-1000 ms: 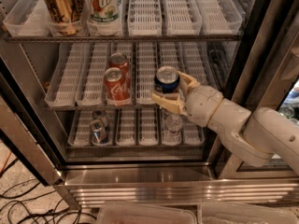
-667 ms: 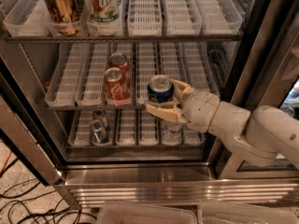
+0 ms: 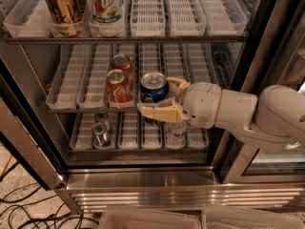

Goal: Pick pepsi can from middle shelf of fridge

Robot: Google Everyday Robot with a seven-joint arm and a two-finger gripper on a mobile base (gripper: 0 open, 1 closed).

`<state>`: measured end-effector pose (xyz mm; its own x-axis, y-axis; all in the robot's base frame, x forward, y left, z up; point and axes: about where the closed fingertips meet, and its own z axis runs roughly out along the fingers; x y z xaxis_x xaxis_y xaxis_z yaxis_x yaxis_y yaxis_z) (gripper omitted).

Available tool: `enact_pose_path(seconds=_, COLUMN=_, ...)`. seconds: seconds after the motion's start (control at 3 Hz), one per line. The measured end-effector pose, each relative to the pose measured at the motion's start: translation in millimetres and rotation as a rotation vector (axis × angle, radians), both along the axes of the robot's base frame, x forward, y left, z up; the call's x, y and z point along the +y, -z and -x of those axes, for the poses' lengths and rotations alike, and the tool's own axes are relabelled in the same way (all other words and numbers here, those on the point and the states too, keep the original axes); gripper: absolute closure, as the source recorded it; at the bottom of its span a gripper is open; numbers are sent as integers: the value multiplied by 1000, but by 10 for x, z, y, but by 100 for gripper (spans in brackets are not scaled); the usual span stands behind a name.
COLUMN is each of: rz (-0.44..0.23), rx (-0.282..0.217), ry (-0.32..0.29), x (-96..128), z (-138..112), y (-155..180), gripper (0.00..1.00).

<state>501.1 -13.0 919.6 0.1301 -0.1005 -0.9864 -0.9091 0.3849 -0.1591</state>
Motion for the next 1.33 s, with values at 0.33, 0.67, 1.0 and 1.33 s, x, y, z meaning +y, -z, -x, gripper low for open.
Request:
enact_pose_path(seconds=0.33, rz=-29, rx=83, ry=-9, x=60, z=128, y=-179, gripper=100)
enact_pose_path(seconds=0.67, rz=-56, rx=155, ry=16, x=91, z=285, y=-331, gripper=100)
enact_pose_path(seconds=1.0, rz=-77, rx=200, ry=18, x=111, z=431, y=-437, gripper=100)
enact_pose_path(seconds=1.33, rz=-78, rx=202, ry=19, x=110, z=435, y=-443, gripper=100)
